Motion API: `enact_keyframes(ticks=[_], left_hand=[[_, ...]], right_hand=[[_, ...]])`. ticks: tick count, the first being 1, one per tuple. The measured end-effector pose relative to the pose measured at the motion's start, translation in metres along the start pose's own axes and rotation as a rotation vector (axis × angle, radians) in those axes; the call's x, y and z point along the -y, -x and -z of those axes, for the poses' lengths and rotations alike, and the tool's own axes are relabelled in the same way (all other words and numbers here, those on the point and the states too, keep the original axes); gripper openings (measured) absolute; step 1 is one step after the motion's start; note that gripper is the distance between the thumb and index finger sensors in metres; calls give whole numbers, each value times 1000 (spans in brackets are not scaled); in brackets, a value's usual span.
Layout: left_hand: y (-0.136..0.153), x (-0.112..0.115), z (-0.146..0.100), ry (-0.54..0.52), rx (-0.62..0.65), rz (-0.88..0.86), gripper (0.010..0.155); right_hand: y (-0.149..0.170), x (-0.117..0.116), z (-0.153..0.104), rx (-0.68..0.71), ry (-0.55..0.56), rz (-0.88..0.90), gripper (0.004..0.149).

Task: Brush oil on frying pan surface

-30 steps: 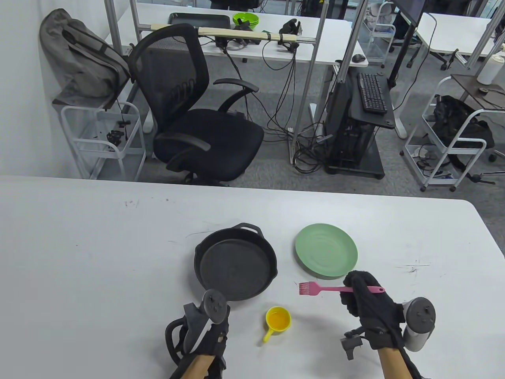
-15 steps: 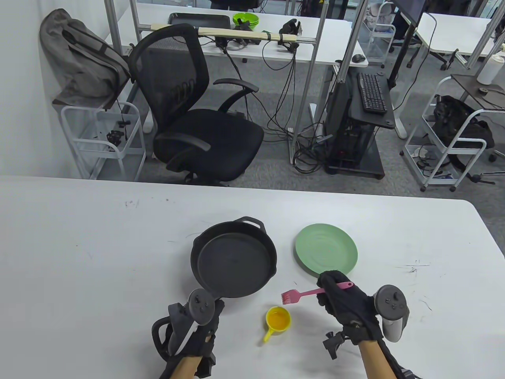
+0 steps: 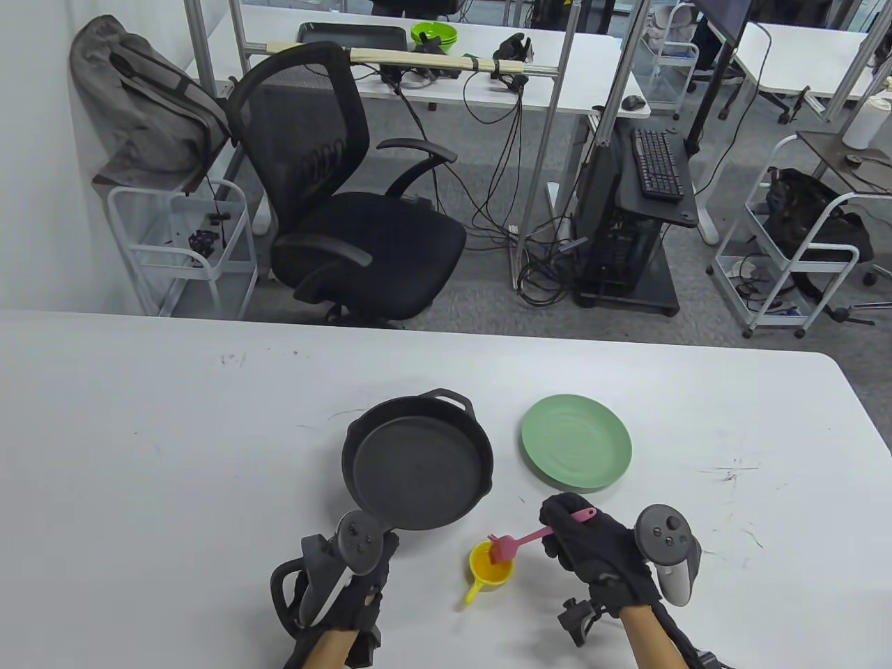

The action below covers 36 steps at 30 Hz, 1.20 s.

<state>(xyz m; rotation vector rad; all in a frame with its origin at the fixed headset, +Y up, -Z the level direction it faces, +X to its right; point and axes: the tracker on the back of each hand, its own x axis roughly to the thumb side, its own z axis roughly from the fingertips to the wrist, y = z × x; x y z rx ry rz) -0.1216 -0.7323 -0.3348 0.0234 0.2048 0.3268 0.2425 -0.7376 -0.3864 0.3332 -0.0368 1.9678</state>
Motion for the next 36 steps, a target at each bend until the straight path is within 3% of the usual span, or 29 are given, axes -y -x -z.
enact_keyframes(ticks=[6,15,28,36], left_hand=[[0,0,0,-3,3,1,60],[-1,1,0,3,7,4,60],[-2,1,-1,9,19,16,60],[-3,2,-1,10,19,16,60]], right_hand=[[-5,5,-3,12,-8,47,39],[-3,-8,0,8,-40,-75,39],[-3,-13,0,12,-57,-109,39],[-13,-6,-3,74,-61,-70,40]])
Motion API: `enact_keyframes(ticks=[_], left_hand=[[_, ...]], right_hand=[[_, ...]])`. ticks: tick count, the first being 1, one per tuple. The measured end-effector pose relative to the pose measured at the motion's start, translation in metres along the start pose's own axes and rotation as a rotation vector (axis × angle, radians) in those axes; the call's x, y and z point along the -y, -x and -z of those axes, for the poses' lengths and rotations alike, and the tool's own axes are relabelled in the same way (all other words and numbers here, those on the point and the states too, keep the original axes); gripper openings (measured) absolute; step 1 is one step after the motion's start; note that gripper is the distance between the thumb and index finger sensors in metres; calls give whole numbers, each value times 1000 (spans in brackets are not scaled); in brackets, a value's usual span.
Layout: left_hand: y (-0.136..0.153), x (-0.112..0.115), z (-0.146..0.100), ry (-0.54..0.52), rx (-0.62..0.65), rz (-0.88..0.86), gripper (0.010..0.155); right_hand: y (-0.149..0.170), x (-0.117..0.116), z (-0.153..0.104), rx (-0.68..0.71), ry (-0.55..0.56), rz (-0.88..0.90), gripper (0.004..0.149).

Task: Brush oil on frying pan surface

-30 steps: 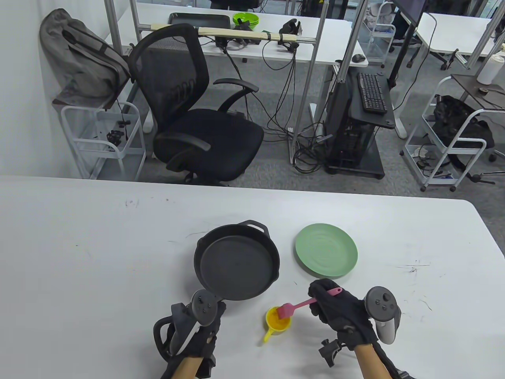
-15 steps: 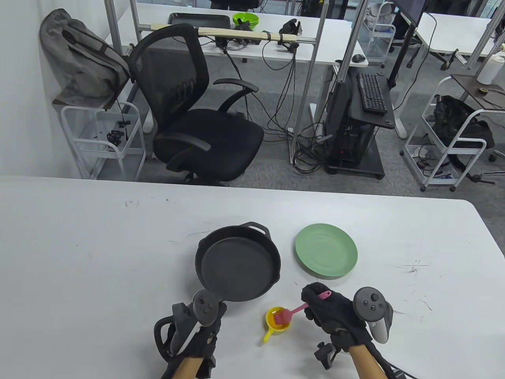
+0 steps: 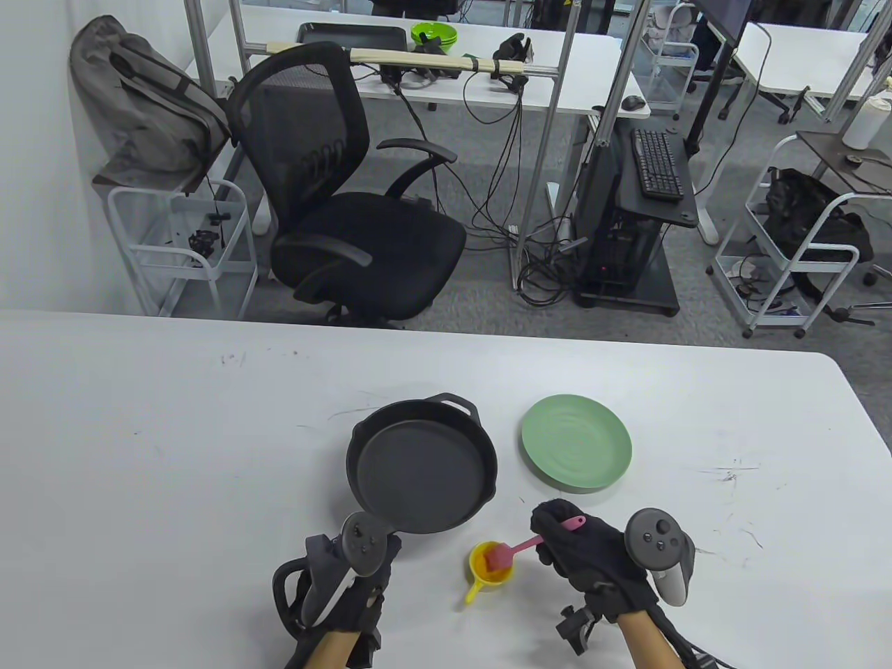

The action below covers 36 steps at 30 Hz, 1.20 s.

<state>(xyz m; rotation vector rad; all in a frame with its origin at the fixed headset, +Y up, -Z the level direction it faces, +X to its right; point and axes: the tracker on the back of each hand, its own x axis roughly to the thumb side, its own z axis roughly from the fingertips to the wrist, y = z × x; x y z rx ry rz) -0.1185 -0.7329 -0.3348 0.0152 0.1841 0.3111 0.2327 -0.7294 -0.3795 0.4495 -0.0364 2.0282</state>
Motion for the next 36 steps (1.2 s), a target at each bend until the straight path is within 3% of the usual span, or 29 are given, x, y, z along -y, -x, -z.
enact_keyframes(ticks=[5,9,13,21,31,36], left_hand=[[0,0,0,2,4,1,60],[0,0,0,3,4,2,60],[0,0,0,5,4,3,60],[0,0,0,8,4,5,60],[-1,1,0,2,12,8,60],[-4,3,-1,4,27,-4,60]], right_hand=[[-13,8,-3,88,-15,-65,40],[-21,10,-5,133,-152,-183,39],[-24,6,-6,157,-241,-175,39],[-31,-2,-8,193,-345,-186,39],[-32,7,-10,216,-267,-141,39],[-33,32,-14,206,-83,-11,39]])
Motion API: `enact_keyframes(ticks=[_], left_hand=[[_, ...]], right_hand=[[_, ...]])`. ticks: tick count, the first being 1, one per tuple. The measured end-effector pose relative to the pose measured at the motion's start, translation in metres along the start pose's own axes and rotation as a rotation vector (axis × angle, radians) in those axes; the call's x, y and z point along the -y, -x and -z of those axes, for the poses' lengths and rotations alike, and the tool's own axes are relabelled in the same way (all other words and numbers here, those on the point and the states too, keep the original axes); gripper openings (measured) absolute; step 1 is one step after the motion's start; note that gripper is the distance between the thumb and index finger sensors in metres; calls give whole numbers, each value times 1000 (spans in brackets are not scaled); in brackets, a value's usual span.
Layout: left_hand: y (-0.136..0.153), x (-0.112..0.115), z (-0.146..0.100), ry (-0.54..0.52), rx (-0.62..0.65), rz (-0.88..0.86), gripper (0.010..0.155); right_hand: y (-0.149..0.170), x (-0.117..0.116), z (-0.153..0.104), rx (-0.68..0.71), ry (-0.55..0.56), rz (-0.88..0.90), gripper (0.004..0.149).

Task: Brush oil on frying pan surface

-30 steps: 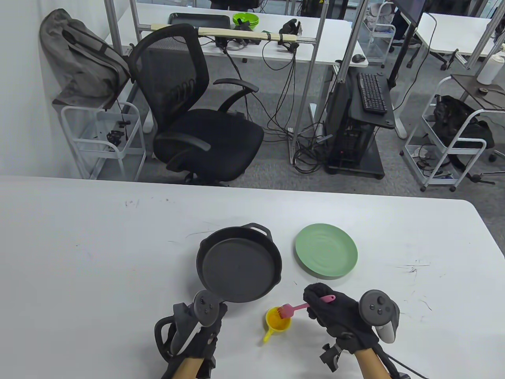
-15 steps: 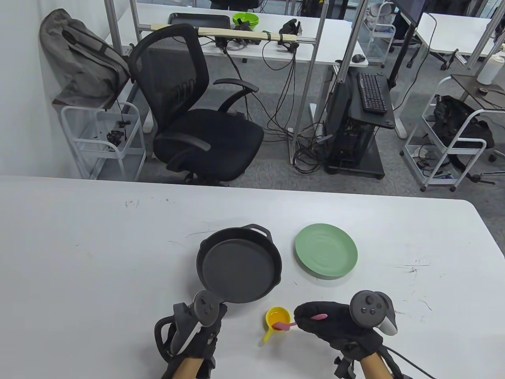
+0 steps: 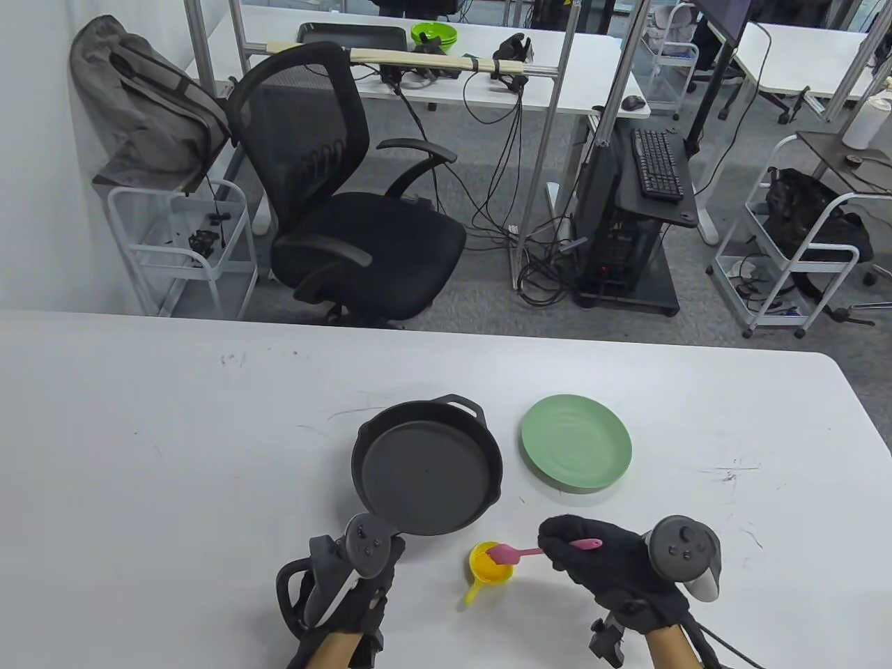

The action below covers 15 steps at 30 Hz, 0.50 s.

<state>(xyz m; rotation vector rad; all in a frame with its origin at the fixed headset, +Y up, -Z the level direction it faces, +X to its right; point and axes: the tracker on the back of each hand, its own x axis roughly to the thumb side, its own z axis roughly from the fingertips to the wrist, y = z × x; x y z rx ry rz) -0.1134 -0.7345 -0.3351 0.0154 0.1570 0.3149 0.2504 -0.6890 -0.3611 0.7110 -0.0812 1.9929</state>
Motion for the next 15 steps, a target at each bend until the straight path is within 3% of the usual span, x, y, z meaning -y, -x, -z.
enact_keyframes(ticks=[7,11,15], left_hand=[[-9,1,-4,-18,33,2,60],[-15,1,-7,-24,58,6,60],[-20,2,-9,-22,80,17,60]], right_hand=[[-7,29,13,-20,160,163,39],[-14,31,30,-60,203,50,40],[-15,16,39,-68,235,-154,40]])
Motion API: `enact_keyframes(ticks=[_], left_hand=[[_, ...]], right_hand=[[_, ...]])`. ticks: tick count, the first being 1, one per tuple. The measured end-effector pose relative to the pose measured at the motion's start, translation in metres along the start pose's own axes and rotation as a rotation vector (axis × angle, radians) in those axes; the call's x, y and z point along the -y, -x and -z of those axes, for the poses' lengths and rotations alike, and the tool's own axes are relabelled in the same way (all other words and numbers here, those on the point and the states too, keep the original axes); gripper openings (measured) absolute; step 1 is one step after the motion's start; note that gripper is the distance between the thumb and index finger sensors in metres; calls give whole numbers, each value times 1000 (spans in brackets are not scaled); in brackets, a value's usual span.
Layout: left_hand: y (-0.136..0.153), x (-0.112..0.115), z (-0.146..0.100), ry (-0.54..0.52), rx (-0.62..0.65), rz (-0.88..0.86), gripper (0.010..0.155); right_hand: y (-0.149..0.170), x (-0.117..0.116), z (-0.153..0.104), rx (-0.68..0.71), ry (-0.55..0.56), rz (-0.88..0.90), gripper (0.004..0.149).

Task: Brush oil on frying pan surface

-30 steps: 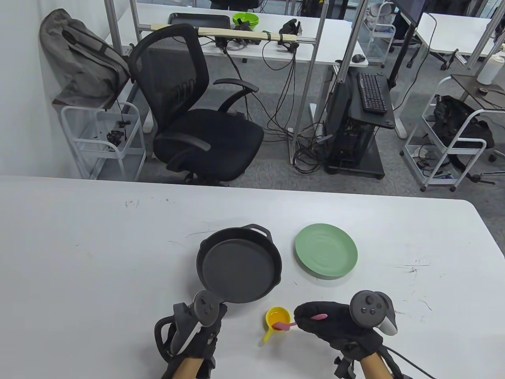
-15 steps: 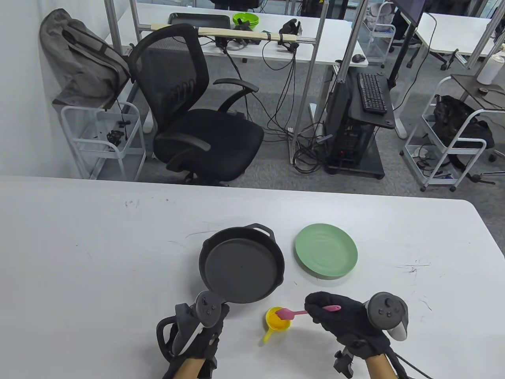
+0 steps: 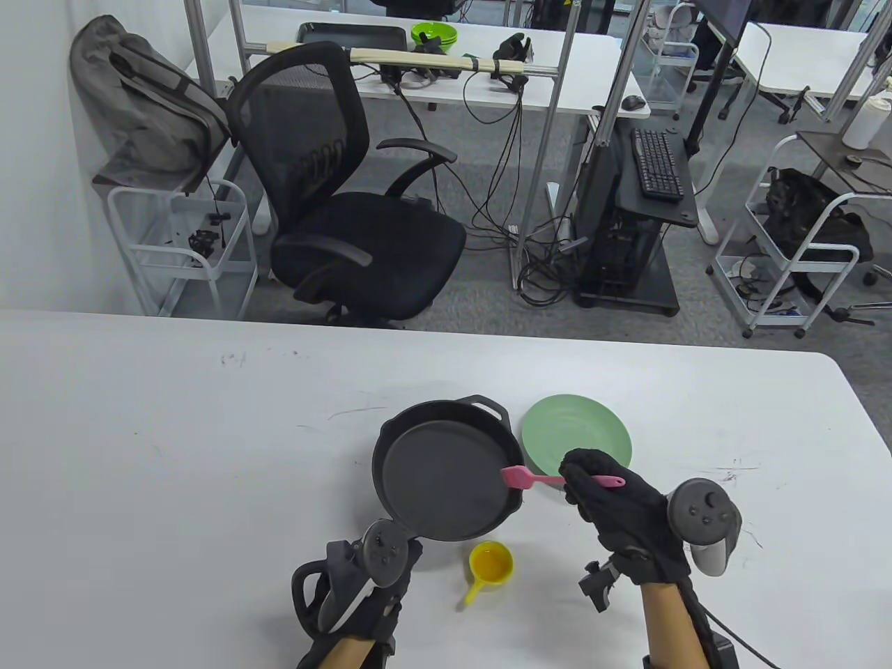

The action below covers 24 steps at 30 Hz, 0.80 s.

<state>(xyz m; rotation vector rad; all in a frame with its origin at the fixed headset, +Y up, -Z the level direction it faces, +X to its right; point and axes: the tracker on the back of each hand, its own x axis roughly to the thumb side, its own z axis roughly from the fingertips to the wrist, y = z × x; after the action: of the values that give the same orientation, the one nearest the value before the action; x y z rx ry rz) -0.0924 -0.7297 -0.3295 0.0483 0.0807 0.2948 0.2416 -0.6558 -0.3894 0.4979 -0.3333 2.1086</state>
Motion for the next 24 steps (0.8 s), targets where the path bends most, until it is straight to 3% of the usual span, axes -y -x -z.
enact_keyframes(ticks=[12,24], left_hand=[[-13,4,-5,4,43,19,60],[-17,3,-8,-12,58,41,60]], right_hand=[[-9,-37,2,106,-140,-444,39],[-9,-46,0,64,-305,-221,40]])
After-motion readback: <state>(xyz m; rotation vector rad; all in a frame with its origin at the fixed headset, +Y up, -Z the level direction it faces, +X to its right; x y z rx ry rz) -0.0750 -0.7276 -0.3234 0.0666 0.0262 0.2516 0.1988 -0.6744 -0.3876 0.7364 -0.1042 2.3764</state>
